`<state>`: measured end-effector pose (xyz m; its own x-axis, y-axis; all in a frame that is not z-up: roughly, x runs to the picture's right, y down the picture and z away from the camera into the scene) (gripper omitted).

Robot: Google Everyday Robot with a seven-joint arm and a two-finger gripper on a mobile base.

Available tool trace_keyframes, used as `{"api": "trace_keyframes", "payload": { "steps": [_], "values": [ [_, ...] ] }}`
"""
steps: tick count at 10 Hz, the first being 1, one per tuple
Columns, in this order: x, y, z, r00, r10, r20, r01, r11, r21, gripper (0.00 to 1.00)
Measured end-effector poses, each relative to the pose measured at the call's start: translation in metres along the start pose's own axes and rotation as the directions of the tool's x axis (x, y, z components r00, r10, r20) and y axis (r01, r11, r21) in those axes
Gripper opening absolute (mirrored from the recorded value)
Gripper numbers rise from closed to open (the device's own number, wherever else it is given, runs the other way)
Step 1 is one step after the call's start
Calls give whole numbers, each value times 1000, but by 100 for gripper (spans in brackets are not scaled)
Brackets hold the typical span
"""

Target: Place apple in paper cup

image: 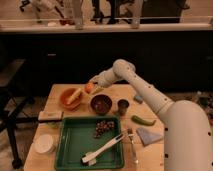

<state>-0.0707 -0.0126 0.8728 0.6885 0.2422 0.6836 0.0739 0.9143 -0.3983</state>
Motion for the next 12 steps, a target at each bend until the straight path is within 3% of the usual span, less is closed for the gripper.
{"api": "trace_keyframes", "payload": {
  "steps": [2, 4, 5, 6, 7, 8, 12],
  "values": [
    [-6, 14, -8, 1000, -13, 12, 14, 1000, -19, 0],
    [-15, 31, -11, 998, -40, 49, 44, 995, -87, 0],
    [-19, 43, -14, 996, -55, 72, 65, 988, -140, 0],
    [-20, 48, -15, 995, -64, 81, 77, 983, -166, 0],
    [-28, 58, -13, 990, -91, 107, 113, 968, -225, 0],
    [-32, 64, -12, 988, -103, 119, 130, 960, -248, 0],
    [-33, 67, -12, 987, -109, 121, 137, 956, -258, 0]
  ]
}}
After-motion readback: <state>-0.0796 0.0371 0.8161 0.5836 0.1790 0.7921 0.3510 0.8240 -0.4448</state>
